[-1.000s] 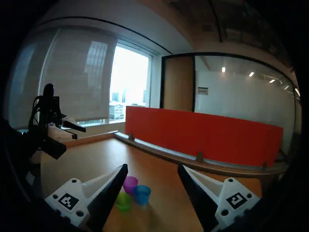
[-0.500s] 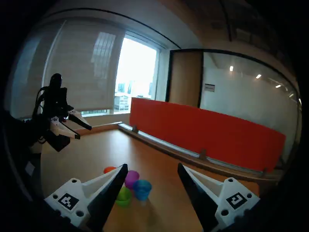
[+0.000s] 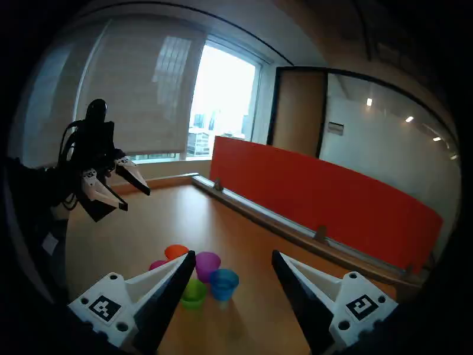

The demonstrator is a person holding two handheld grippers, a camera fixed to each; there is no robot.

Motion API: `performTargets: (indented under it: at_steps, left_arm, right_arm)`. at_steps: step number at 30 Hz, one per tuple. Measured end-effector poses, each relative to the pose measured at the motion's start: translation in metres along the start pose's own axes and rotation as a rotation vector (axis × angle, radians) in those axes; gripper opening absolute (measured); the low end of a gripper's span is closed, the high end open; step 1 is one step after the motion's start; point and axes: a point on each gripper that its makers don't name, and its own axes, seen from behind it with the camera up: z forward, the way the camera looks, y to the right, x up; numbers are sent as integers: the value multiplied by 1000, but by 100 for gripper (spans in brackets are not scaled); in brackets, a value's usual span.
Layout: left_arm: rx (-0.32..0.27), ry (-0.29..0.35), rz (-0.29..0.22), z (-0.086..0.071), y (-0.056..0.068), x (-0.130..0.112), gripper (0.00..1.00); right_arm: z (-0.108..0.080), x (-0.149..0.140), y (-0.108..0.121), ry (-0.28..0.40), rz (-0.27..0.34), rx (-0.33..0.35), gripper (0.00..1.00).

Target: Pour water

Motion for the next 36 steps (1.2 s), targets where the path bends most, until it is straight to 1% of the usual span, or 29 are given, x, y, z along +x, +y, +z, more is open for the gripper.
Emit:
performTargets:
  at_steps: [5, 10, 17, 23, 32, 36]
  left_arm:
    - [-11, -22, 26, 7, -1, -7, 86]
    - [-45, -53, 33, 17, 4, -17, 86]
    - [-92, -83, 41, 35, 11, -28, 86]
    - [-113, -126, 51, 53, 10, -45, 86]
    - [-160, -194, 86, 75, 18, -75, 86]
    - [-171, -216, 91, 84, 20, -87, 86]
  right_arm:
    - [6, -5, 1, -18, -6, 18, 100]
    - [12, -11, 0, -43, -23, 41, 100]
    - [24, -24, 0, -75, -45, 58, 100]
    - [36, -34, 3, -92, -45, 71, 100]
    - [52, -46, 10, -108, -25, 86, 100]
    - [57, -50, 11, -111, -24, 96, 100]
